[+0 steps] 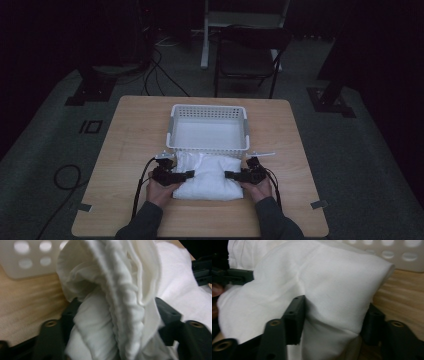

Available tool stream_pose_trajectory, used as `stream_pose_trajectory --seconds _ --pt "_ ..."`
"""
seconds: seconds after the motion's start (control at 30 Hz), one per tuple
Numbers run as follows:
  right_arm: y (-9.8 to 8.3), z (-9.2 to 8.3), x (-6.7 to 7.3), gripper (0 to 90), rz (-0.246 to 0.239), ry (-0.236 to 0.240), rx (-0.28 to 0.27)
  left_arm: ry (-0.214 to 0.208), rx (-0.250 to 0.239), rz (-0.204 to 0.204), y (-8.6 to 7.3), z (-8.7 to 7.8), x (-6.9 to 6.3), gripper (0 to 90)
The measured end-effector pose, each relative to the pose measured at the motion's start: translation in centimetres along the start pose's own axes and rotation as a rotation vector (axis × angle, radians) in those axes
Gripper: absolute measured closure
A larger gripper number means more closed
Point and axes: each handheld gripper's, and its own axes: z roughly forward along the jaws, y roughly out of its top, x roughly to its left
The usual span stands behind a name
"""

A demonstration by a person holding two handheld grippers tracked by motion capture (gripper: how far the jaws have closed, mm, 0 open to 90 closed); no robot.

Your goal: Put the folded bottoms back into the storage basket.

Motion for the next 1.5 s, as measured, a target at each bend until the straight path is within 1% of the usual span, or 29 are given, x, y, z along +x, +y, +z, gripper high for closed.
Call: stream_pose_trajectory --seconds 0.07,0.1,0.13,0.2,0.23,0.27,0.3,0.33,0.43,0.53,0.63,0.77,0.87,1.0,1.1,1.17,1.23,1.37,1.5 --pt "0.0 -0.1 -0.1 58.5 -0.006 0.022 -0.006 0.032 -0.016 0.029 -0.1 -0.2 -0.7 44.2" --pt "0.0 -0.3 -0.1 62.1 -0.016 0.029 -0.012 0.049 -0.021 0.045 -0.2 -0.3 -1.0 46.5" --pt "-0.1 -0.4 0.1 64.6 -0.037 0.026 -0.018 0.06 -0.028 0.057 -0.2 -0.4 -1.2 48.3" --pt "-0.2 -0.6 0.8 67.2 -0.088 -0.009 -0.028 0.089 -0.034 0.084 -0.3 -0.5 -1.7 50.9" --pt "-0.2 -0.6 0.8 67.2 -0.088 -0.009 -0.028 0.089 -0.034 0.084 -0.3 -0.5 -1.7 51.8" --pt "-0.3 -0.6 1.2 68.0 -0.118 -0.034 -0.034 0.12 -0.041 0.113 -0.4 -0.7 -2.3 51.8" --pt "-0.5 -0.8 2.1 68.8 -0.174 -0.083 -0.042 0.13 -0.043 0.125 -0.4 -0.8 -2.6 53.2" --pt "-0.6 -0.8 2.4 69.0 -0.195 -0.1 -0.045 0.143 -0.046 0.141 -0.5 -0.9 -2.9 53.5" --pt "-0.9 -1.1 3.6 69.5 -0.269 -0.159 -0.057 0.166 -0.06 0.165 -0.7 -1.2 -3.5 54.1" --pt "-1.3 -1.3 4.4 69.7 -0.331 -0.2 -0.07 0.185 -0.072 0.193 -0.9 -1.6 -4.1 54.3" --pt "-1.5 -1.7 5.0 69.8 -0.379 -0.218 -0.092 0.2 -0.08 0.215 -1.0 -2.0 -4.7 54.6" --pt "-1.6 -2.0 5.4 69.9 -0.406 -0.229 -0.111 0.215 -0.097 0.226 -1.2 -2.5 -5.2 54.8" --pt "-1.6 -2.2 5.5 70.0 -0.411 -0.228 -0.115 0.221 -0.106 0.243 -1.2 -2.8 -5.7 55.3" --pt "-1.6 -2.6 5.8 70.4 -0.411 -0.23 -0.116 0.209 -0.105 0.248 -1.1 -3.3 -6.0 56.1" --pt "-1.5 -2.8 6.1 70.5 -0.419 -0.228 -0.126 0.206 -0.117 0.245 -1.1 -3.5 -6.1 56.6" --pt "-1.5 -3.0 6.2 70.6 -0.412 -0.218 -0.134 0.205 -0.124 0.244 -1.1 -3.7 -6.2 56.9" --pt "-1.4 -3.1 6.4 70.7 -0.415 -0.221 -0.14 0.202 -0.133 0.239 -1.0 -3.9 -6.3 57.4" --pt "-1.3 -3.5 6.6 70.8 -0.419 -0.226 -0.154 0.205 -0.146 0.251 -0.9 -4.2 -6.9 58.1" --pt "-1.1 -4.0 6.9 70.9 -0.426 -0.222 -0.172 0.197 -0.164 0.262 -0.7 -4.8 -7.2 58.4"
